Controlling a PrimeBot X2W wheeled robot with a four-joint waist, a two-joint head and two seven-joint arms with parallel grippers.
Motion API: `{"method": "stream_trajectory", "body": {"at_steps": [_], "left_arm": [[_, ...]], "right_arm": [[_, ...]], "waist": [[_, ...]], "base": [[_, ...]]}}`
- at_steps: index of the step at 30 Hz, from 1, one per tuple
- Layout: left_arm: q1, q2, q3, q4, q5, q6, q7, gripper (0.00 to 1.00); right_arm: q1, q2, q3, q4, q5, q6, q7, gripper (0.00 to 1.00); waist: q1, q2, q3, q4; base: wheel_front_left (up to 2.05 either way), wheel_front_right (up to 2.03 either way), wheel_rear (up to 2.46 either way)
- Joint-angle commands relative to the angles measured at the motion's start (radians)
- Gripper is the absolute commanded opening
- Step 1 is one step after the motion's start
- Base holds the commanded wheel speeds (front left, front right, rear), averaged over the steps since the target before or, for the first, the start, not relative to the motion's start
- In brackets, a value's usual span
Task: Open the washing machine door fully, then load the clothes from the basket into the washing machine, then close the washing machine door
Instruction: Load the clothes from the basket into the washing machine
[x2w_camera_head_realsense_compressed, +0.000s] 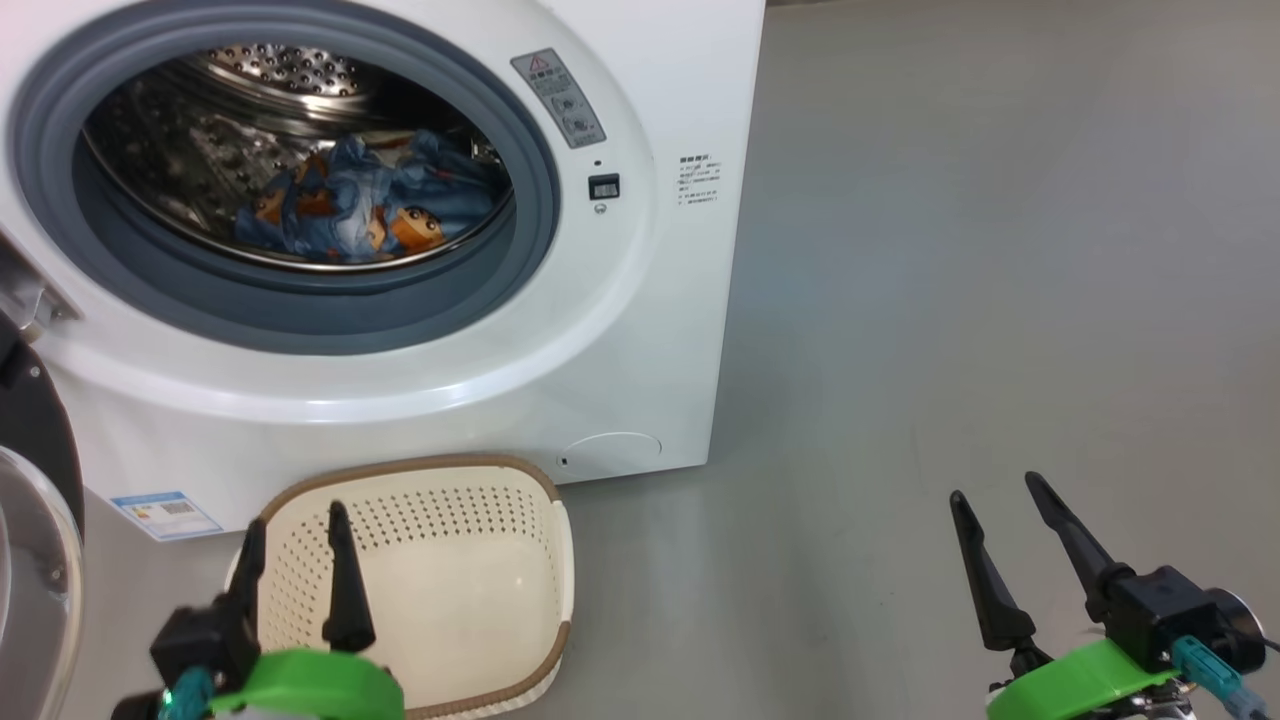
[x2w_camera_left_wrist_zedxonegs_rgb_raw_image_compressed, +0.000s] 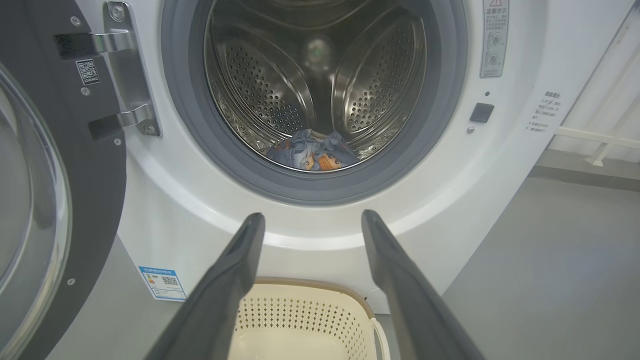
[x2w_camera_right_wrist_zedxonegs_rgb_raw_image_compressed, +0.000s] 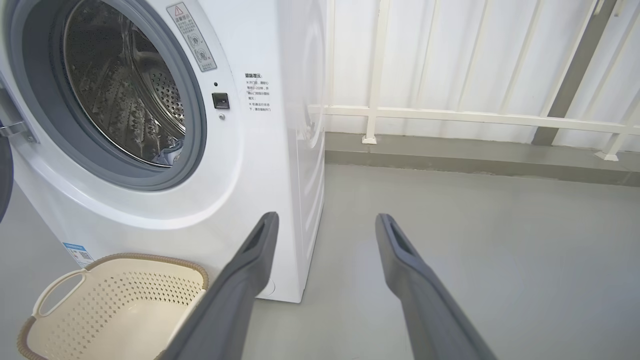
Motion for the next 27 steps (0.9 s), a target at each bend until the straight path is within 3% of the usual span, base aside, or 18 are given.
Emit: {"method": "stream_trajectory", "body": {"at_steps": [1,15,27], "left_arm": [[0.008,0.018,0.034,-0.047,0.003,-0.001,-0.006,1.0],[0.178,0.018,0.012,-0.216,-0.048,0.049,-0.006,1.0],[0.184,0.018,0.023,-0.203,-0.046,0.032,-0.006,1.0]], "right_arm": [[0.005,-0.001,0.013,-0.036,-0.017,0.002,-0.005,1.0],[0.104,0.046,-0.092,-0.149,-0.07,0.002,-0.005,1.0],[0.132,0.058,-0.091,-0.15,-0.083,0.002,-0.005,1.0]], "waist": [[0.0,0.0,-0.007,-0.003],[0.0,0.0,-0.03,-0.001],[0.0,0.0,-0.072,0.008]], "base": [[0.0,0.0,0.0],[0.0,0.0,0.0],[0.0,0.0,0.0]]}}
